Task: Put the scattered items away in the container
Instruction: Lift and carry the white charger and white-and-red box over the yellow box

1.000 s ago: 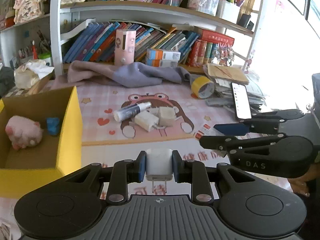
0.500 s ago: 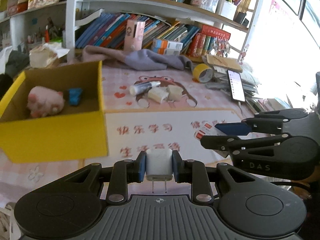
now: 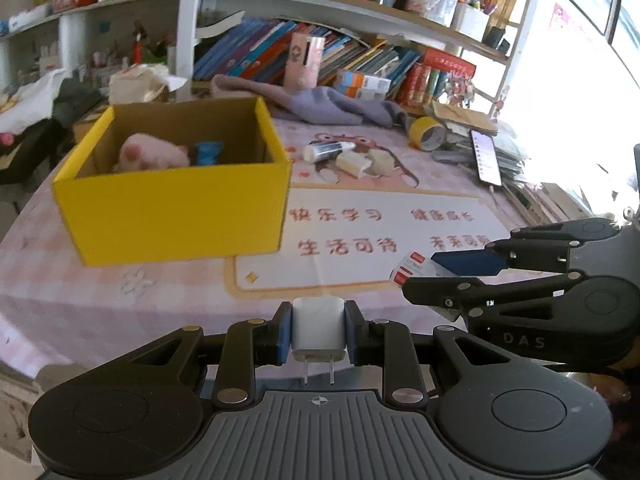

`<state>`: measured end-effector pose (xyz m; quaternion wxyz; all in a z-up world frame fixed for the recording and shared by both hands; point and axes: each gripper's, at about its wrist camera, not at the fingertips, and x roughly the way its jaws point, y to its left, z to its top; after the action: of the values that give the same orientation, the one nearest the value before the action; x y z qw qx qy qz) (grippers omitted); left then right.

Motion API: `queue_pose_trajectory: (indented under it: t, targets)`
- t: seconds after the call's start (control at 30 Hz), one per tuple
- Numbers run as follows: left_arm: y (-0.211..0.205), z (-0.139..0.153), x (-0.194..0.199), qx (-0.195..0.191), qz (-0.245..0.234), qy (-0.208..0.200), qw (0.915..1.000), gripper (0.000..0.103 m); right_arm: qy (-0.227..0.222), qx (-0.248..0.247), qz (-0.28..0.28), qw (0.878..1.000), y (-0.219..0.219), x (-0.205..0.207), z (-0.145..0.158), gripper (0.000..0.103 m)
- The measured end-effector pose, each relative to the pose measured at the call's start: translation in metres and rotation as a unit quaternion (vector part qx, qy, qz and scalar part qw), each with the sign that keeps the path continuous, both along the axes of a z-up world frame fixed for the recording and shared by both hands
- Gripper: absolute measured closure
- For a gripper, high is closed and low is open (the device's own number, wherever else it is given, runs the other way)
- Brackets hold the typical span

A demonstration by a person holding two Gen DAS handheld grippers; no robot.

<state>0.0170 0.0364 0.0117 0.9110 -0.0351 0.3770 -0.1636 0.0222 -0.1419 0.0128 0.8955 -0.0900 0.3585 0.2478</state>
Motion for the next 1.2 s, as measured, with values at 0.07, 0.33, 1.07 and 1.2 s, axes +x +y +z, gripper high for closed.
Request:
queue_pose_trajectory:
  t: [0.07,0.33,1.07,1.2]
  targets:
    - [0.008,0.0,-0.005,-0.002,0.007,-0.001,1.0,0.078,0.001,-0.001,0.006,1.0,0.007,-0.004,0.0,0.074]
    - [0.029,0.002,-0.019,-0.007,0.024,-0.007,0.9997,0.078,-0.002,-0.006,0.033,0.999,0.037,-0.016,0.003,0.074]
    - [0.067,-0.007,-0.017,-0.016,0.083,0.015,0.9963,0.078,0.006,-0.014,0.117,0.993,0.085,0.0,0.0,0.074]
    - [0.073,-0.003,-0.002,-0.009,0.092,0.005,0.9957,0.078,-0.001,-0.012,0.124,0.992,0.09,0.014,0.001,0.074]
